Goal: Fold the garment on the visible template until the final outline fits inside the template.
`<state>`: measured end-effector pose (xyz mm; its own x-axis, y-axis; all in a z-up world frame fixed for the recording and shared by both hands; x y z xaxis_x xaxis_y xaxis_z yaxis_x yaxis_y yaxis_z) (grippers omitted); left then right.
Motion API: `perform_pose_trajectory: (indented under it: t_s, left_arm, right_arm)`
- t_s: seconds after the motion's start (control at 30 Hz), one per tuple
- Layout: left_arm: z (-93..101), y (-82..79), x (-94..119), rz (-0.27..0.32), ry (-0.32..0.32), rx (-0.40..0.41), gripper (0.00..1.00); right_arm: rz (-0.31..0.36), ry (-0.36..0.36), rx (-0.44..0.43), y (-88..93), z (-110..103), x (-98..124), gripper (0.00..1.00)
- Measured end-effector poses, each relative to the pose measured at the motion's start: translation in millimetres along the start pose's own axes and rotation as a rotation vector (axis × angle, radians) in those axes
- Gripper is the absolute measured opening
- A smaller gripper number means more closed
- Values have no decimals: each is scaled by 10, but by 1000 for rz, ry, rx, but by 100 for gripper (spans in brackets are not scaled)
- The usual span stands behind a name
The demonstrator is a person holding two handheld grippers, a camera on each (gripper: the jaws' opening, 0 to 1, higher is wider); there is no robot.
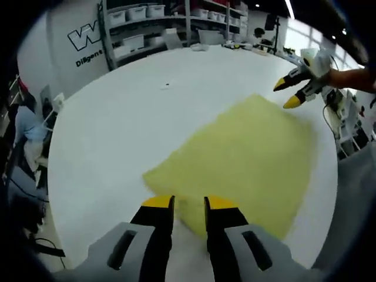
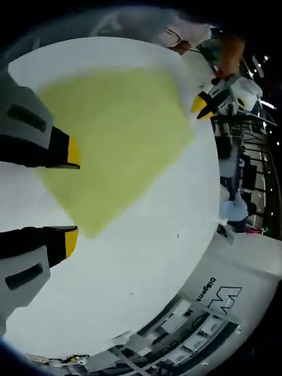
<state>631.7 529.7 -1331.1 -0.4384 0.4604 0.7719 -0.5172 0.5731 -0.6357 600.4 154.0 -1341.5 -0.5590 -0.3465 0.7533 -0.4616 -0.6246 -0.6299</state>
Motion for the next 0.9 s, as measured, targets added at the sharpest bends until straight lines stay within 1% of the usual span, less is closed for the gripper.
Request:
perform_pose_trajectory:
  t_s: [0.17, 0.3, 0.43, 0.47, 0.57, 0.6, 0.67, 0.7, 0.73, 0.77, 0.8, 0.87, 0.9]
  left_arm:
    - [90, 69, 51, 6, 17, -9, 25]
    - [232, 131, 55, 11, 38, -14, 28]
    - [400, 154, 58, 24, 61, -28, 32]
    - [458, 156, 47, 30, 72, -36, 33]
    - [546, 169, -1, 39, 87, -53, 34]
    - [576, 170, -5, 48, 91, -50, 34]
    - [686, 160, -15, 90, 105, -3, 34]
    - [754, 155, -12, 115, 107, 2, 35]
    - [794, 162, -15, 121, 107, 6, 35]
    - [855, 176, -25, 124, 115, 3, 35]
    - [888, 194, -49, 125, 119, -9, 35]
    - [936, 254, -97, 103, 124, -29, 35]
    - [969, 301, -113, 89, 116, -50, 34]
  right_arm:
    - [17, -36, -13, -29, -142, 29, 36]
    - [9, -69, 6, -10, -298, 56, 36]
    - [5, -105, 22, -1, -462, 91, 35]
    - [4, -111, 25, 1, -505, 96, 35]
    - [4, -123, 29, 34, -639, 103, 34]
    - [6, -131, 14, 57, -691, 107, 33]
    - [7, -134, -14, 106, -760, 105, 32]
    - [7, -133, -20, 116, -774, 105, 31]
    - [13, -136, -50, 136, -835, 113, 29]
    - [13, -143, -82, 164, -897, 110, 28]
    - [14, -147, -83, 184, -933, 110, 27]
    - [8, -146, -66, 233, -1005, 114, 25]
    - [4, -136, -49, 277, -1027, 121, 23]
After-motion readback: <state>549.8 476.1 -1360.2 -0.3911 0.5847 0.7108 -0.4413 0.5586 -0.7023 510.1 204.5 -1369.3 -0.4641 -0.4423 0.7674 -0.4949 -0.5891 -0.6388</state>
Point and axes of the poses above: the point that each gripper's makers call its tool centre point, and the gripper's own axes: x roughly backward along the fingers, z roughly to its right, y roughly out of its underside, the point moved 9 cm from there along x, roughly backward along the fingers, and after that the axes turned 1 degree about y, right-handed, at the moved point
